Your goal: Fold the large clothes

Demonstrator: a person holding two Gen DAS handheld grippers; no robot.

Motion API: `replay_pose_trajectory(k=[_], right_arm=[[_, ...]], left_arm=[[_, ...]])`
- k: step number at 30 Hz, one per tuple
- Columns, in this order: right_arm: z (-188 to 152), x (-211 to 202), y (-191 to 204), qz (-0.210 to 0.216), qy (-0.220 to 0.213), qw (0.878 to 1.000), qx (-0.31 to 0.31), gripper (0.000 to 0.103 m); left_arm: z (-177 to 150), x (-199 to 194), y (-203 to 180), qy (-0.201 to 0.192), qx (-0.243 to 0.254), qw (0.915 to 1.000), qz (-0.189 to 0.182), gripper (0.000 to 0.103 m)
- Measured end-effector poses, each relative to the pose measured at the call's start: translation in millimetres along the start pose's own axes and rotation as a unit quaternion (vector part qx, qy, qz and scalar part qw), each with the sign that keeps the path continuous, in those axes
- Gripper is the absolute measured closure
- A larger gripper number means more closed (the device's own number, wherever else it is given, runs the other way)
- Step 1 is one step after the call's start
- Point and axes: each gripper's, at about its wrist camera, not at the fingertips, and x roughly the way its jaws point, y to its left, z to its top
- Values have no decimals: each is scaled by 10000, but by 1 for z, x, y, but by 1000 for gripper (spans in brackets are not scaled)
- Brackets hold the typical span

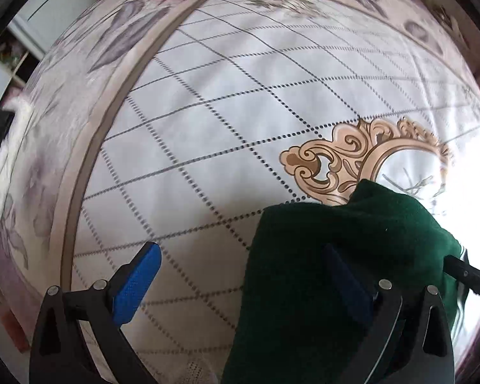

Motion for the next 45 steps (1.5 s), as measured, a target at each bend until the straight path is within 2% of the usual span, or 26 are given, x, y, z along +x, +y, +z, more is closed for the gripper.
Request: replay_pose_trajectory(k=[2,4,7,9,11,12,13,15,16,17,20,22,24,26,30,32,35,37,38,40,41,43,45], right_arm=[[4,-9,1,48,173,9998,42,50],[1,-36,-6,230,169,9996,66,50],[-15,-71,-7,471,103,9988,-57,50],[-28,-81,-2,615,273,9976,-162,50],[-47,-74,4,704,601,9951,-358,50],[-53,-66,8,740,718,9936,-453,50],[-60,-49,11,589,836,9931,-576,54],[-70,-19,4,13,766,9941,-768,94],[-70,-8,1,-165,698,9934,-900,101],[-67,-4,-4,-206,670,9943,-803,103],[-56,-24,-9,23,1040,9939,-364,103],[-56,-50,-17,232,931,9952,-192,88],[-59,-74,-27,232,688,9973,-124,61],[-62,-97,-43,179,375,9991,26,51],[-51,-111,-79,-145,-37,9988,472,50],[-40,-105,-101,79,-49,9962,868,50],[-21,-90,-109,283,-179,9940,1038,50],[-7,-64,-99,575,-77,9964,625,50],[-3,-45,-91,514,83,9978,418,51],[6,-11,-90,248,456,9983,260,40],[9,-8,-95,260,497,9978,363,32],[10,-18,-105,445,584,9954,611,32],[-5,-46,-117,616,568,9929,840,30]], left_arm=[[-12,-24,11,-84,-82,9999,37,0],[-30,-46,21,-180,-189,9997,-22,0],[-79,-74,39,-195,-466,9987,-16,0],[-107,-66,42,109,-541,9985,-45,0],[-133,-41,41,442,-542,9975,-50,0],[-143,-34,44,372,-630,9973,-85,0],[-147,-29,47,304,-669,9972,-103,0],[-150,-19,52,313,-683,9967,-308,0],[-149,-20,54,331,-686,9965,-332,0],[-145,-24,54,365,-655,9967,-321,0],[-137,-42,58,344,-615,9971,-300,0],[-130,-54,61,219,-700,9966,-387,0],[-111,-66,61,5,-780,9959,-468,0],[-88,-69,57,-153,-773,9957,-476,0],[-36,-48,28,-311,-560,9970,-431,0],[-15,-28,11,-207,-354,9983,-421,0],[6,17,-11,42,-26,9999,-116,0],[9,24,-10,9,-158,9996,-228,0],[11,24,-7,65,-200,9993,-296,0],[11,16,-3,87,-210,9993,-311,0],[6,5,1,72,-233,9994,-228,0],[-3,-11,7,17,-320,9994,-142,0],[-25,-33,18,-15,-550,9983,-190,0]])
